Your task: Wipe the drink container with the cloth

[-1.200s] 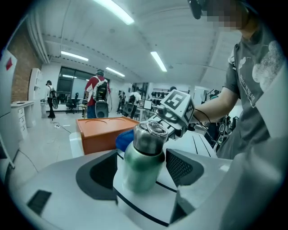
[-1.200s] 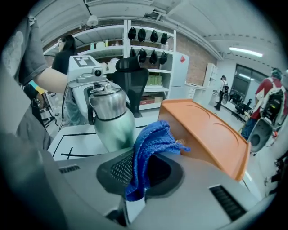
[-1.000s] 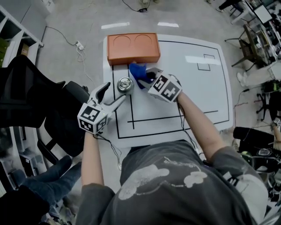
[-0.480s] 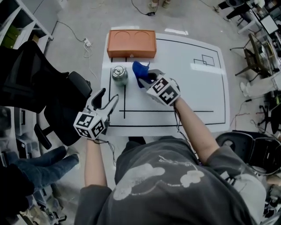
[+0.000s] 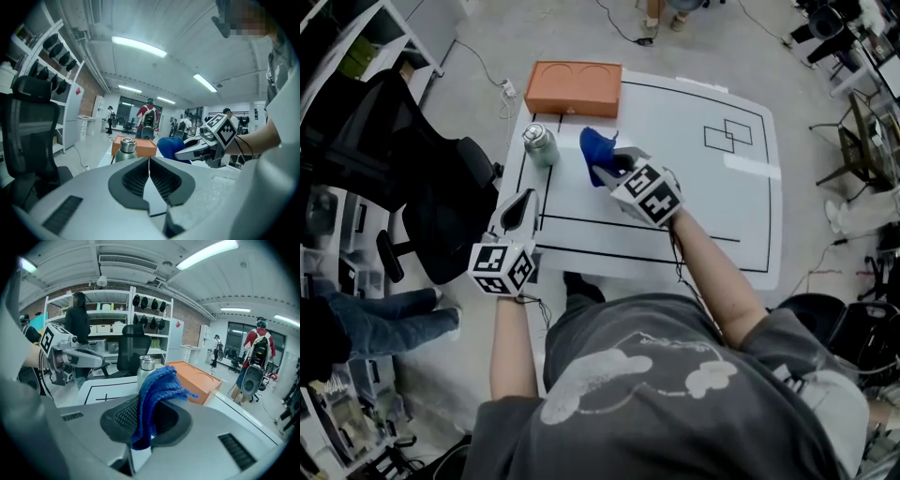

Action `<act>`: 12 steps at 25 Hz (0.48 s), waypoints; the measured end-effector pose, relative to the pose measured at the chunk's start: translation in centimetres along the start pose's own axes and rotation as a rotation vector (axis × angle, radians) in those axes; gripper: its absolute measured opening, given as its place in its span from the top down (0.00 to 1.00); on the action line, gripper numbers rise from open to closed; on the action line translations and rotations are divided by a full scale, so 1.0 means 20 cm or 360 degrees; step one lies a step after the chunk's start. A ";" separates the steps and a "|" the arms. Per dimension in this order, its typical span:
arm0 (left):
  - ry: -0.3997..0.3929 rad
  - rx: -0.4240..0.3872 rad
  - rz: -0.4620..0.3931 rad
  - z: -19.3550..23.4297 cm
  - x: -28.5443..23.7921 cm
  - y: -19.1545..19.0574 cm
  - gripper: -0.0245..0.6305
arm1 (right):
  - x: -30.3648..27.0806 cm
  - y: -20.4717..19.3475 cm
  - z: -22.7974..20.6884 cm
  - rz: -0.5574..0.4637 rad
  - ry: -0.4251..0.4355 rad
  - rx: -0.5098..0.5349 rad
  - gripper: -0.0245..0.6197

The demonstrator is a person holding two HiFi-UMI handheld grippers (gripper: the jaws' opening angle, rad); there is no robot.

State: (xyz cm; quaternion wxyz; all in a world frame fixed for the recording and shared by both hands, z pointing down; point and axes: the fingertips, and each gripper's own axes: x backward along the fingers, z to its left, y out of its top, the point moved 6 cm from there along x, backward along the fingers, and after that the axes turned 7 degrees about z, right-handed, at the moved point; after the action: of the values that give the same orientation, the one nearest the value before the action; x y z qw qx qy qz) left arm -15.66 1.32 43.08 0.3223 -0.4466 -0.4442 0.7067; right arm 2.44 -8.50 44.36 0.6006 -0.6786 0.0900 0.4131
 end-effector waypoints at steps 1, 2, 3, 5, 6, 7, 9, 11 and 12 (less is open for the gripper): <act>0.0026 0.0001 -0.0008 -0.04 0.02 -0.01 0.95 | 0.02 -0.02 0.01 -0.0007 0.0014 0.0012 0.90; 0.0050 0.0002 -0.0013 -0.08 0.04 -0.02 0.95 | 0.04 -0.03 0.03 -0.0015 0.0031 0.0024 0.90; 0.0075 0.0002 -0.0014 -0.11 0.05 -0.03 0.96 | 0.06 -0.05 0.05 -0.0023 0.0048 0.0035 0.90; 0.0131 0.0001 -0.0004 -0.18 0.09 -0.07 0.96 | 0.10 -0.09 0.08 -0.0039 0.0083 0.0057 0.90; 0.0162 0.0002 0.0003 -0.21 0.12 -0.09 0.96 | 0.12 -0.11 0.10 -0.0045 0.0097 0.0069 0.90; 0.0195 0.0001 0.0005 -0.24 0.14 -0.12 0.96 | 0.14 -0.13 0.12 -0.0048 0.0108 0.0082 0.90; 0.0257 0.0000 -0.0002 -0.31 0.19 -0.16 0.96 | 0.18 -0.18 0.16 -0.0049 0.0127 0.0106 0.90; 0.0306 0.0011 -0.0017 -0.37 0.24 -0.21 0.96 | 0.23 -0.23 0.20 -0.0049 0.0148 0.0124 0.90; 0.0326 0.0024 -0.0026 -0.40 0.27 -0.23 0.96 | 0.25 -0.25 0.21 -0.0051 0.0159 0.0132 0.90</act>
State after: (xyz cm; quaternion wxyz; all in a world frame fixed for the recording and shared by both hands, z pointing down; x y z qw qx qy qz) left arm -10.16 10.38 43.72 0.3752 -0.5103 -0.4072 0.6581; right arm 6.84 -1.49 44.97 0.6294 -0.6743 0.1260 0.3650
